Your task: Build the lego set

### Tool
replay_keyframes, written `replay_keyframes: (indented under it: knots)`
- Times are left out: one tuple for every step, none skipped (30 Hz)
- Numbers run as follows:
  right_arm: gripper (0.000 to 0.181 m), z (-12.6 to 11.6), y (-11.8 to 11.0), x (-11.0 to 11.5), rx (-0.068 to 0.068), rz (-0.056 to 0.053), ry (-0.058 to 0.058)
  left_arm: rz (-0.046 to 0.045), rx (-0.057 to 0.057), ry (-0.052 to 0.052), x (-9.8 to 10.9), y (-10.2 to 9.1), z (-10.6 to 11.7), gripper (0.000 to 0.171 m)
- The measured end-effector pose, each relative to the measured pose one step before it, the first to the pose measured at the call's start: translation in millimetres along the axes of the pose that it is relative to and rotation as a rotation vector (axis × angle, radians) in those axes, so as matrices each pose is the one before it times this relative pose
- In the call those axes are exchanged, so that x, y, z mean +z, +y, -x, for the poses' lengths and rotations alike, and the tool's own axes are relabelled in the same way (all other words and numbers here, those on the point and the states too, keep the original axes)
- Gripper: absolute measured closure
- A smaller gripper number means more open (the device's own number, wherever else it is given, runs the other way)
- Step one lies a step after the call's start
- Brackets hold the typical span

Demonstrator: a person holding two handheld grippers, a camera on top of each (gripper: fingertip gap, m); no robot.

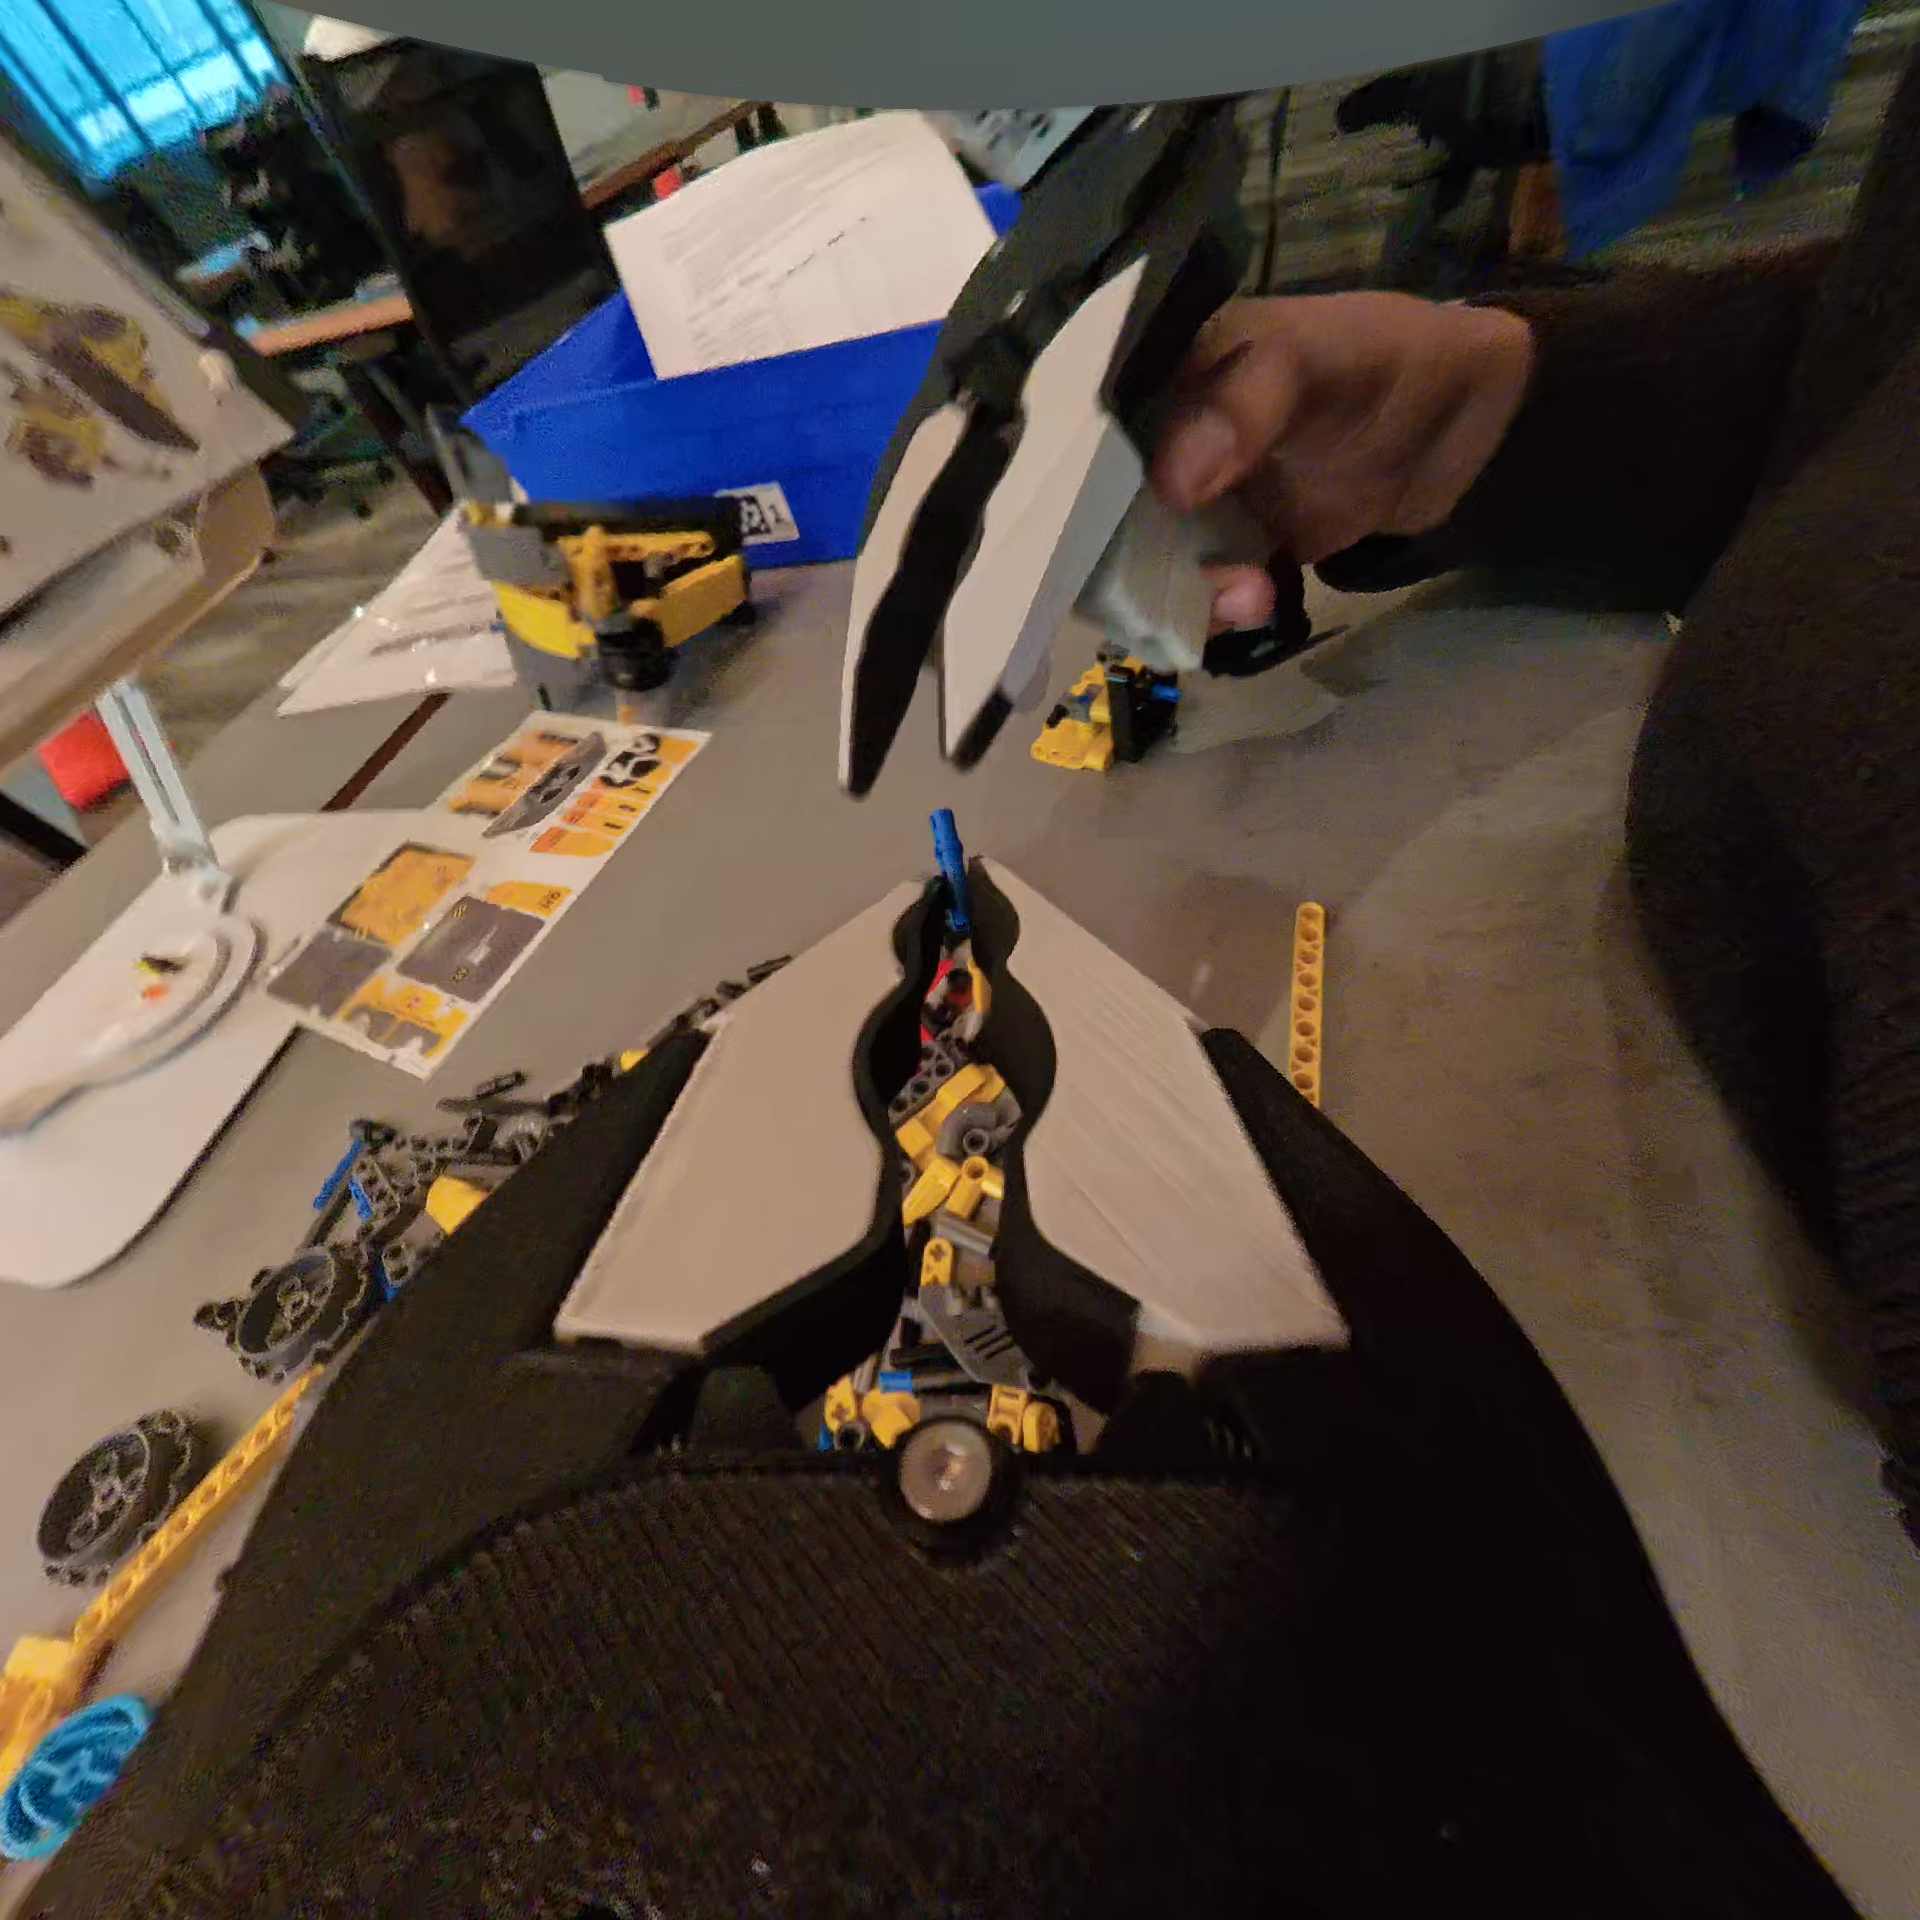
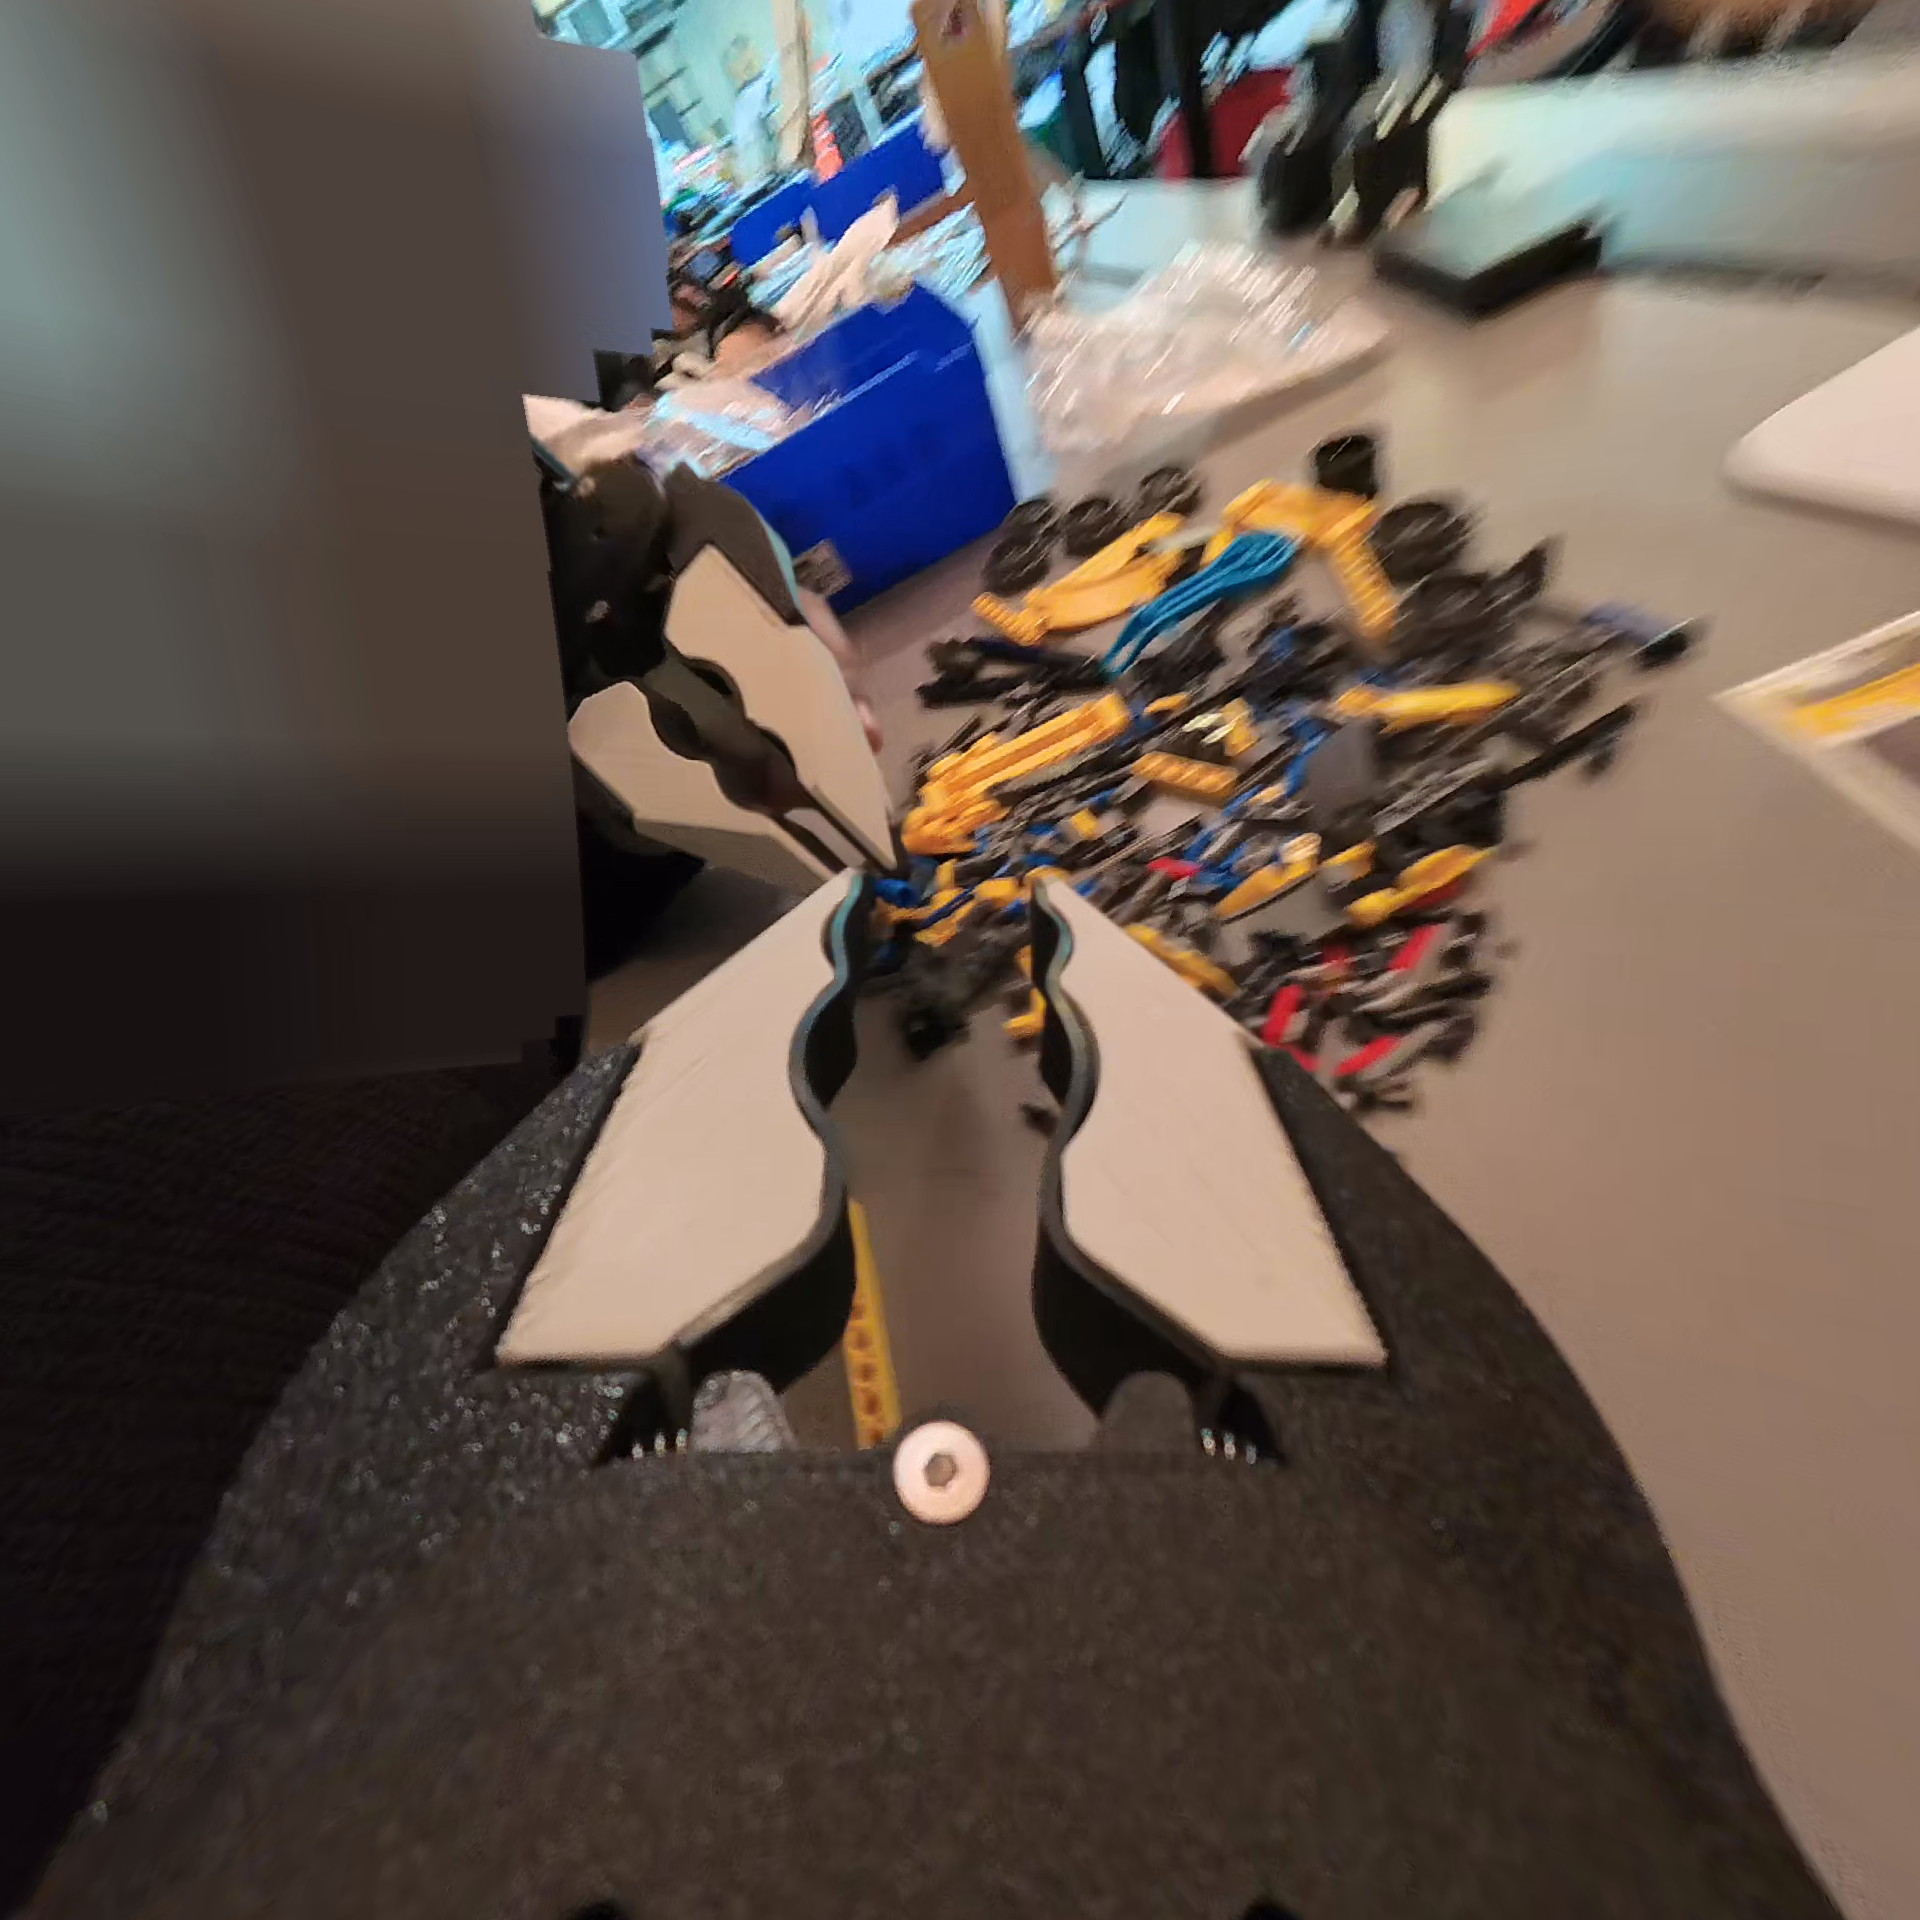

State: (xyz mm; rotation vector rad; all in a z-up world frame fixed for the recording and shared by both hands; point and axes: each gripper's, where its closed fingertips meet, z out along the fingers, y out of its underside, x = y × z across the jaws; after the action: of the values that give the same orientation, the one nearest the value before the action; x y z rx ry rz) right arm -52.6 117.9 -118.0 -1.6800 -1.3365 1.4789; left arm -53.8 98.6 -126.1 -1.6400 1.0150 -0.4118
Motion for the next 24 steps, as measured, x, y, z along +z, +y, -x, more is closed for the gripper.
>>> replay_keyframes:
  knots:
    - [0.151, 3.11, 4.83, 4.28, 0.0269, 0.0169, -0.0311, -0.00257, 0.0243, -0.0018, 0.81, -1.45, -2.64, 0.171]
    - [0.151, 3.11, 4.13, 3.08, 0.0275, 0.0138, -0.0344, -0.00043, 0.0173, -0.005, 0.6, -0.79, -1.46, 0.171]
    - [0.151, 2.44, 2.72, 2.05, 0.0278, 0.0071, -0.0315, 0.00106, 0.0094, -0.0022, 0.55, -0.14, -1.05, 0.171]
    - [0.151, 2.09, 1.6, 1.16, 0.0249, 0.0019, -0.029, 0.006, 0.0011, 0.0033, 0.64, 0.86, -0.84, 0.171]
    - [0.151, 1.5, 0.97, 0.56, 0.0239, 0.0009, -0.0251, 0.0068, -0.0001, 0.0006, 0.38, 1.28, -0.14, 0.171]
    - [0.152, 0.72, 0.79, 0.23, 0.0197, 0.0018, -0.0175, 0.0022, 0.0033, -0.0008, 0.05, 0.62, 0.18, 0.171]
    - [0.153, 0.4, 0.8, 0.09, 0.0117, 0.0026, -0.0127, -0.00279, 0.0006, 0.0037, -0.21, 0.01, -0.41, 0.171]
    - [0.156, 0.72, 0.4, 0.07, 0.0061, 0.0, -0.0125, -0.00169, -0.0036, 0.0094, 0.12, -0.01, -1.2, 0.171]
    - [0.159, 0.7, 0.12, 0.08, 0.0056, -0.0013, -0.0101, 0.00184, -0.0003, 0.006, 0.24, 0.44, -0.9, 0.171]
    - [0.16, 1.15, 0.31, 0.1, 0.0046, 0.0002, -0.0125, 0.00146, 0.0067, -0.0011, 0.18, 0.2, -0.47, 0.171]
    - [0.162, 2.3, -0.11, 0.11, 0.0049, -0.0017, -0.0186, 0.00171, 0.0092, 0.0043, 0.29, 0.18, -1.4, 0.171]
    - [0.167, 2.18, -0.25, 0.03, 0.0065, -0.0033, -0.0165, 0.00326, 0.0073, 0.0072, 0.45, 0.3, -1.89, 0.17]
    - [0.171, 0.19, 0.44, 0.05, 0.0043, 0.0017, -0.0028, -0.00021, 0.0071, 0.0028, 0.24, -0.25, -1.3, 0.171]
    - [0.175, -1.09, 1.55, 0.08, -0.0041, 0.0086, 0.0078, -0.00542, 0.0064, 0.0037, -0.06, -1.17, -1.48, 0.171]
    - [0.176, 0.17, 1.09, 0.03, -0.0113, 0.0059, 0.0043, -0.00331, 0.0021, 0.0034, -0.17, -0.77, -1.01, 0.171]
    - [0.176, 0.48, 0.16, -0.13, -0.0117, 0.0021, 0.0046, -0.0018, -0.0002, 0.0026, -0.1, -0.3, -0.46, 0.171]
    - [0.177, 0.81, -0.21, -0.05, -0.0132, 0.0011, 0.0043, -0.0034, -0.0023, 0.0022, -0.35, -0.75, -0.28, 0.171]
    - [0.177, 0.83, -0.76, -0.26, -0.0142, -0.0023, 0.0046, -0.00634, -0.0015, -0.0001, -0.48, -1.03, 0.09, 0.171]
    - [0.177, 0.99, -0.88, -0.42, -0.0108, -0.0023, 0.0052, -0.00956, -0.0037, 0.0005, -0.54, -1.54, 0.06, 0.17]
    - [0.177, 1.43, -1.52, -0.83, -0.0123, -0.0062, 0.0078, -0.01051, -0.0054, 0.002, -0.86, -2.0, 0.03, 0.169]
    - [0.177, 2.31, -2.31, -1.47, -0.0184, -0.0101, 0.0096, -0.00985, -0.0011, -0.0165, -2.38, -2.88, 3.16, 0.163]
    - [0.177, 1.9, -2.25, -2.24, -0.019, -0.0099, 0.0184, -0.01899, -0.0079, -0.033, -4.38, -5.66, 5.99, 0.161]
    - [0.178, 1.49, -1.24, -2.58, -0.0199, -0.006, 0.0274, -0.03047, -0.0241, -0.0252, -5.97, -7.75, 5.22, 0.159]
    - [0.178, 1.03, 0.35, -2.34, -0.0194, 0.0005, 0.0356, -0.02643, -0.0442, -0.0105, -6.21, -7.67, 3.1, 0.155]
